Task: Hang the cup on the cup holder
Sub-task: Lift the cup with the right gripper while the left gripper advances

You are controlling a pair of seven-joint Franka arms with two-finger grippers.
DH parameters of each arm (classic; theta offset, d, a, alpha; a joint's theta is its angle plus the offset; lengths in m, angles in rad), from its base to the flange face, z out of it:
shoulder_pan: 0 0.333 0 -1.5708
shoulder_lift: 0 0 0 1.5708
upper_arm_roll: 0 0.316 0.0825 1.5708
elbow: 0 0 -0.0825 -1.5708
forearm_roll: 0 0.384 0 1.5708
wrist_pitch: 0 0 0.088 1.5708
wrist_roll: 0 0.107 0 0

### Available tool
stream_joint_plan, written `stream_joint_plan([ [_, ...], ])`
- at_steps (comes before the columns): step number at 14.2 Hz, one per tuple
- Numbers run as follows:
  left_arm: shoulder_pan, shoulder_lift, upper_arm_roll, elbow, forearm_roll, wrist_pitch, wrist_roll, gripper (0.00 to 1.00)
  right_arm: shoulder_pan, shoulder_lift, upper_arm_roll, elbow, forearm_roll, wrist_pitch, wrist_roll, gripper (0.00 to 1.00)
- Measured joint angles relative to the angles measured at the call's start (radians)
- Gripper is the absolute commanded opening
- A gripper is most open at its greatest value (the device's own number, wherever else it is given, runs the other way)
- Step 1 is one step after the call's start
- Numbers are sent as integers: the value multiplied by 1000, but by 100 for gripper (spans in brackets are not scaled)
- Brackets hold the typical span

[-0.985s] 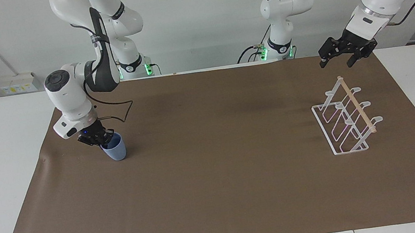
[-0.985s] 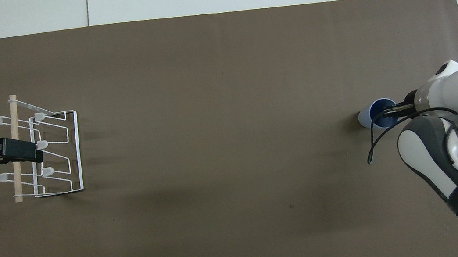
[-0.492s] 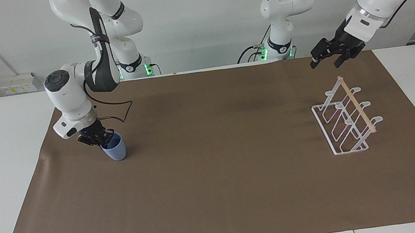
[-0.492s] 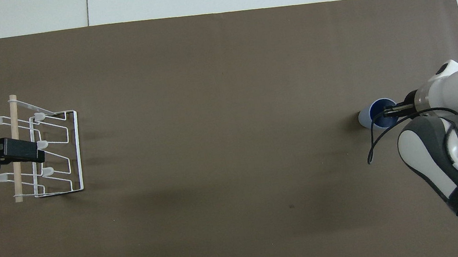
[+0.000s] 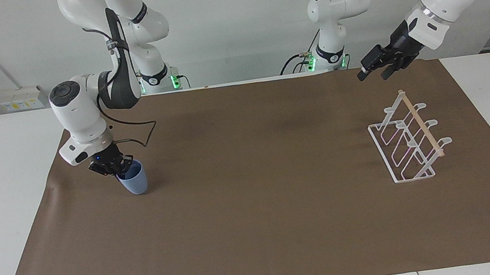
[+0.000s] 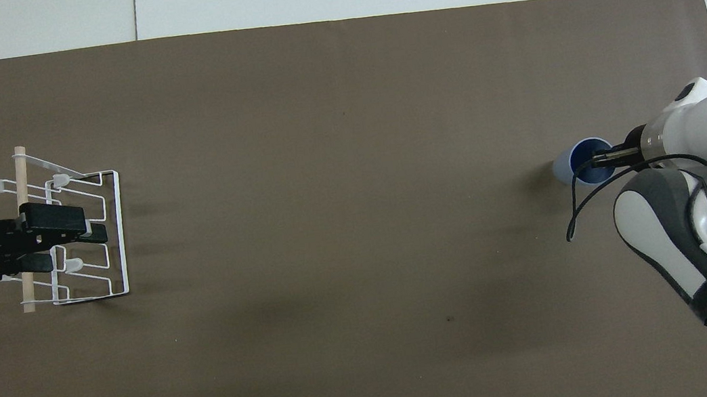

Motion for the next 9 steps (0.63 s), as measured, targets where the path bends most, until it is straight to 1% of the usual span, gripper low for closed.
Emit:
stream_joint_plan([
  [3, 7, -15, 0, -22, -36, 25, -75, 100, 14, 2, 0, 55, 0, -72, 39, 0],
  [6, 9, -21, 0, -28, -130, 32, -218, 100, 39, 2, 6, 93, 2, -166, 51, 0],
  [7, 8, -22, -1, -28, -164, 32, -287, 100, 44, 1, 18, 105, 17, -189, 56, 0],
  [9, 7, -23, -8, -29, -223, 35, -423, 100, 52, -10, 41, 122, 92, -224, 59, 0],
])
